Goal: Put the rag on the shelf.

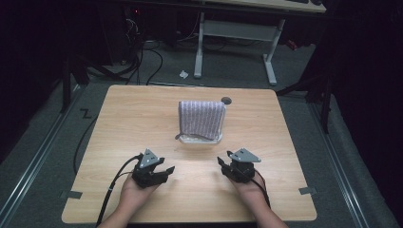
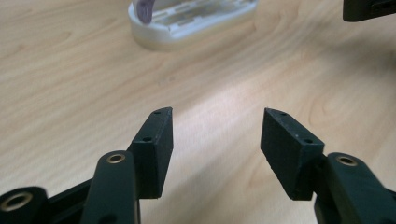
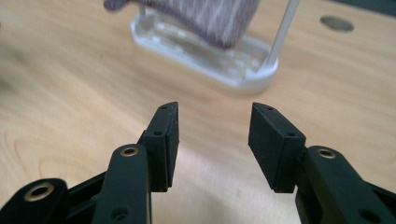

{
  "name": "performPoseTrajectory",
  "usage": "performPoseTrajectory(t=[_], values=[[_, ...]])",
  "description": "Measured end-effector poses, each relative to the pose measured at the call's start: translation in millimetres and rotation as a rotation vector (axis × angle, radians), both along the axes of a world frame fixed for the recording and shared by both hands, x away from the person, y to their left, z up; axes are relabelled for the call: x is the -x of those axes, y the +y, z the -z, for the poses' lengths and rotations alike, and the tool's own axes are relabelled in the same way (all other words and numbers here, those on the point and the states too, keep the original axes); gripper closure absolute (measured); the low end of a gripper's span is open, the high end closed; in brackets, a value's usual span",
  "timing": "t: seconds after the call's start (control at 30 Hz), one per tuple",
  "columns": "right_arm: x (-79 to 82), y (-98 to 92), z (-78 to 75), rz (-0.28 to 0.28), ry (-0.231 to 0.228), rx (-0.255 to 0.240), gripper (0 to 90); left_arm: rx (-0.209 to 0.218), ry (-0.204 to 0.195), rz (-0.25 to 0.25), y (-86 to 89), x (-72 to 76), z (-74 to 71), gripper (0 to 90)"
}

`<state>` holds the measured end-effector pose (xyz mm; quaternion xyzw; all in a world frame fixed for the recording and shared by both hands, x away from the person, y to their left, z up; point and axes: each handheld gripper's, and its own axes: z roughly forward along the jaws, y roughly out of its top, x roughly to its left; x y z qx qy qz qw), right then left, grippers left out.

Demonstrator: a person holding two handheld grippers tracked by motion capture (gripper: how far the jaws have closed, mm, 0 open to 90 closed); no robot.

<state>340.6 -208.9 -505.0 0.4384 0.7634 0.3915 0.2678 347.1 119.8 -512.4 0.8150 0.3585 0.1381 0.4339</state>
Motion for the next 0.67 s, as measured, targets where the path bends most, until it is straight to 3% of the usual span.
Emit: performPoseTrajectory(t=[0.1,0.13,0.17,0.2,0.23,0.27,0.33,0.4,0.57,0.67], values=[[13.5,-4.3,7.9,-0.006,0.012,0.013,50.5,-0.006,-0.021,-0.007,15.1,24.4,-3.3,41.5],[25.9,-10.8,8.4,-0.019,0.009,0.021,49.0,0.001,-0.044,-0.032,22.5,34.6,-0.6,44.0],[25.9,-10.8,8.4,-0.019,0.009,0.021,49.0,-0.01,-0.035,-0.05,27.5,40.3,2.0,44.0],[31.5,-14.5,7.5,-0.023,0.01,0.019,47.9,-0.04,-0.004,-0.027,30.7,41.1,2.8,42.7],[41.2,-22.2,6.3,-0.025,0.005,0.024,47.0,-0.065,-0.011,-0.027,34.4,42.9,4.5,40.4],[41.2,-22.2,6.3,-0.025,0.005,0.024,47.0,-0.064,-0.014,-0.039,38.6,43.3,6.9,40.4],[45.4,-27.1,8.3,-0.028,0.012,0.041,46.3,-0.018,0.04,-0.05,43.5,37.1,10.5,40.9],[44.0,-29.3,10.1,-0.022,0.027,0.034,45.9,0.026,0.061,-0.047,43.0,32.3,11.4,40.7],[41.2,-27.4,13.1,-0.027,0.038,0.014,45.4,0.01,0.046,-0.029,35.5,32.1,11.4,39.7],[43.0,-26.1,15.6,-0.037,0.04,0.032,45.4,-0.003,0.043,-0.024,34.5,30.6,10.7,38.9]])
